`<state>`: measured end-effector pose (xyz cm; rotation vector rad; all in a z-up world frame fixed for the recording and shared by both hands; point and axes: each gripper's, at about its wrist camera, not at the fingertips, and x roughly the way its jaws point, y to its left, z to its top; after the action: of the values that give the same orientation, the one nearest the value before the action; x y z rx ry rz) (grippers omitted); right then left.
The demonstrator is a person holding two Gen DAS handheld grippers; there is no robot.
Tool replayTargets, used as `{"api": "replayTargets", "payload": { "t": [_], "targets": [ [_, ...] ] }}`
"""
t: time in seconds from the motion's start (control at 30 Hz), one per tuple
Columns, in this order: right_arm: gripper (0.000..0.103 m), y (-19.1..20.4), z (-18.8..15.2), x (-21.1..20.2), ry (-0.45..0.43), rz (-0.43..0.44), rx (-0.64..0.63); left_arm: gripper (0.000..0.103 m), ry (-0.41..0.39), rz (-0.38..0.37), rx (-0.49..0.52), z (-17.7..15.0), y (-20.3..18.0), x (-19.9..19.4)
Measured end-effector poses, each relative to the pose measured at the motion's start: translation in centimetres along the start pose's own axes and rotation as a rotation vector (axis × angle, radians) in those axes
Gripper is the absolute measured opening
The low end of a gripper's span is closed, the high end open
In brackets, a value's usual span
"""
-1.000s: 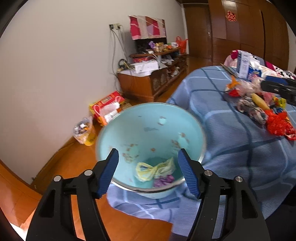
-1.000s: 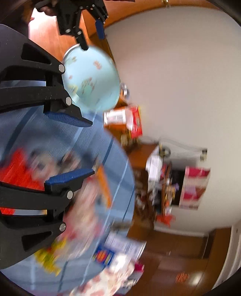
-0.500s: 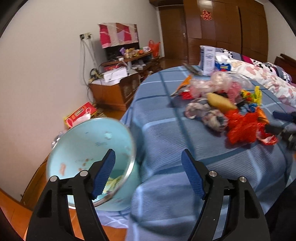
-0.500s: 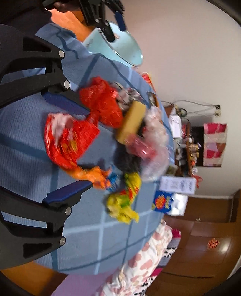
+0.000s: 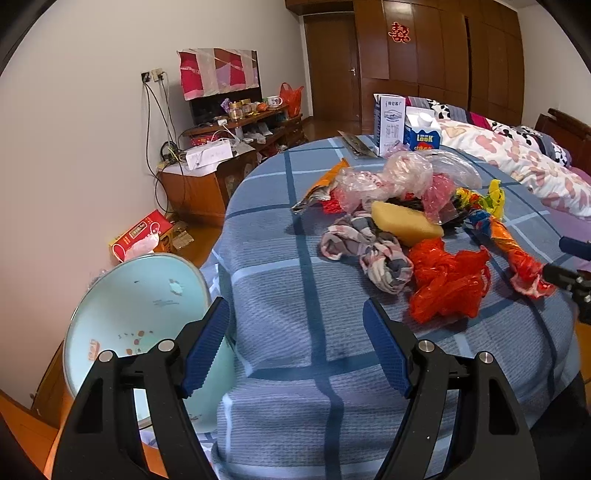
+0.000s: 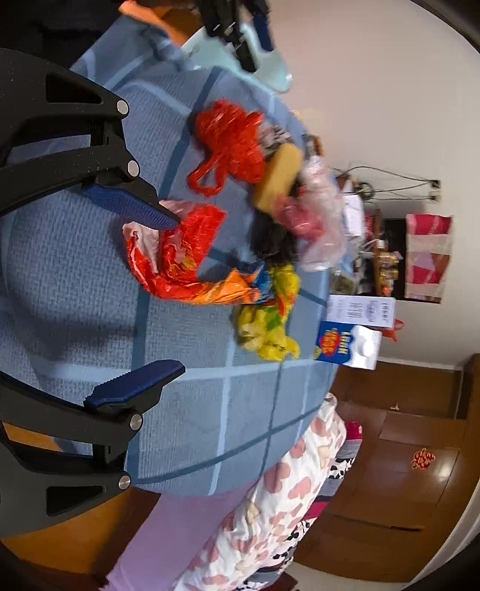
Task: Collect trash
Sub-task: 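Move both tools back over the table toward the remaining trash, then grasp the red plastic bag with the left gripper while the right grasps the orange wrapper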
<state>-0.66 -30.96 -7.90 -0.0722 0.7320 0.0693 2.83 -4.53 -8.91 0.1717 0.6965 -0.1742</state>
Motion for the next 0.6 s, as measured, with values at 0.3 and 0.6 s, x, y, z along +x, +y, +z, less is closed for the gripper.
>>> {"api": "replayTargets", "payload": {
  "t": [0.3,0.6],
  "targets": [
    [0.050,0.4,1.1,4.0,0.073,0.049,0.059,0.073,-0.029,-0.027,0.004,0.8,-1.1,-0.9],
    [0.022,0.1,0.6,3.5,0.089,0.127,0.076,0.073,-0.034,-0.071,0.032,0.6,-2.8,-1.3]
  ]
}}
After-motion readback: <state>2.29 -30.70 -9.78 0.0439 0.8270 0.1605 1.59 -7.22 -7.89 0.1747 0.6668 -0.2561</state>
